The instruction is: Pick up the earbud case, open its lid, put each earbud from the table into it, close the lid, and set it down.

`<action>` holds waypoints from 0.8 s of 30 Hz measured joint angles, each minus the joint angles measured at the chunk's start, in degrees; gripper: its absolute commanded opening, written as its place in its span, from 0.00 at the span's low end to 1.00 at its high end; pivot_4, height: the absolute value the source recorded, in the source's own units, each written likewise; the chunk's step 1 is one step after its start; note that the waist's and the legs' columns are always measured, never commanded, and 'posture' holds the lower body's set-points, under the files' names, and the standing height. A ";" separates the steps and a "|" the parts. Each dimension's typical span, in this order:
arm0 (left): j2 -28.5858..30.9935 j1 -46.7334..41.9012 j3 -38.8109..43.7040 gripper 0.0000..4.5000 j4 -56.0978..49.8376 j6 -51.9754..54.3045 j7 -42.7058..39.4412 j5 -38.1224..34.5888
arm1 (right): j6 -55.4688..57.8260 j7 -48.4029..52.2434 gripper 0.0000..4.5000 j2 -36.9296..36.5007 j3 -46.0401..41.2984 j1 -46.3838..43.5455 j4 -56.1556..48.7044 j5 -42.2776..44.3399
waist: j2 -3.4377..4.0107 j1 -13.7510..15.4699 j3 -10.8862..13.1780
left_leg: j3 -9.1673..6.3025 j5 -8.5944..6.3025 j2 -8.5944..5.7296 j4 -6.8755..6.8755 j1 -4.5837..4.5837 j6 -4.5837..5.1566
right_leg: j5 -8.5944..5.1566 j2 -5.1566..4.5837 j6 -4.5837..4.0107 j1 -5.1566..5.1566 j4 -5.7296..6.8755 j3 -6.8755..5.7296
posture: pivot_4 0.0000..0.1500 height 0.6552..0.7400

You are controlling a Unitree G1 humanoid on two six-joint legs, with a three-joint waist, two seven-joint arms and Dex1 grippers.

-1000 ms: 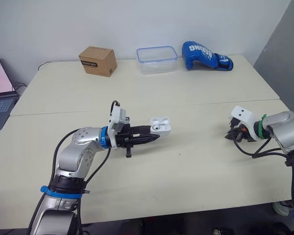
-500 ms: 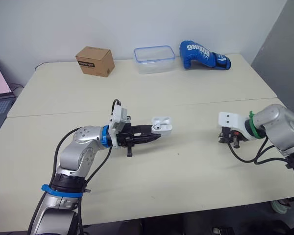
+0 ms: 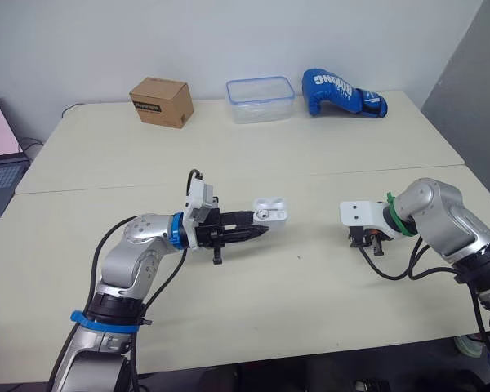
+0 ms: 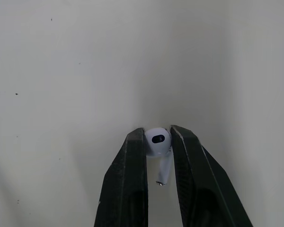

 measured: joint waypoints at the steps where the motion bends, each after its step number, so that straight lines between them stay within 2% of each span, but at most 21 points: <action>1: 0.02 0.00 0.00 0.17 -0.01 0.00 0.06 0.00 | -0.07 0.07 0.32 0.01 -0.02 -0.05 0.03 -0.16 | 0.00 0.01 0.00 | 0.00 0.00 0.00 0.00 0.00 0.00 | 0.00 0.00 0.00 0.00 0.00 0.00 | 1.00 0.89; 4: 0.02 0.00 0.00 0.17 -0.02 0.00 0.12 0.00 | -0.30 0.18 0.55 0.02 -0.09 -0.15 -0.02 -1.01 | 0.00 0.02 0.00 | -0.01 0.00 0.00 -0.01 0.00 0.00 | 0.00 0.00 0.00 0.00 -0.01 -0.01 | 1.00 0.89; 24: 0.00 -0.01 0.00 0.17 -0.03 -1.08 0.14 0.56 | -3.96 4.50 0.55 -0.45 2.90 -0.21 -5.19 -10.79 | -0.01 0.05 -0.01 | -0.01 0.00 -0.01 0.02 0.00 0.00 | 0.00 0.00 0.00 0.03 0.00 -0.01 | 1.00 0.89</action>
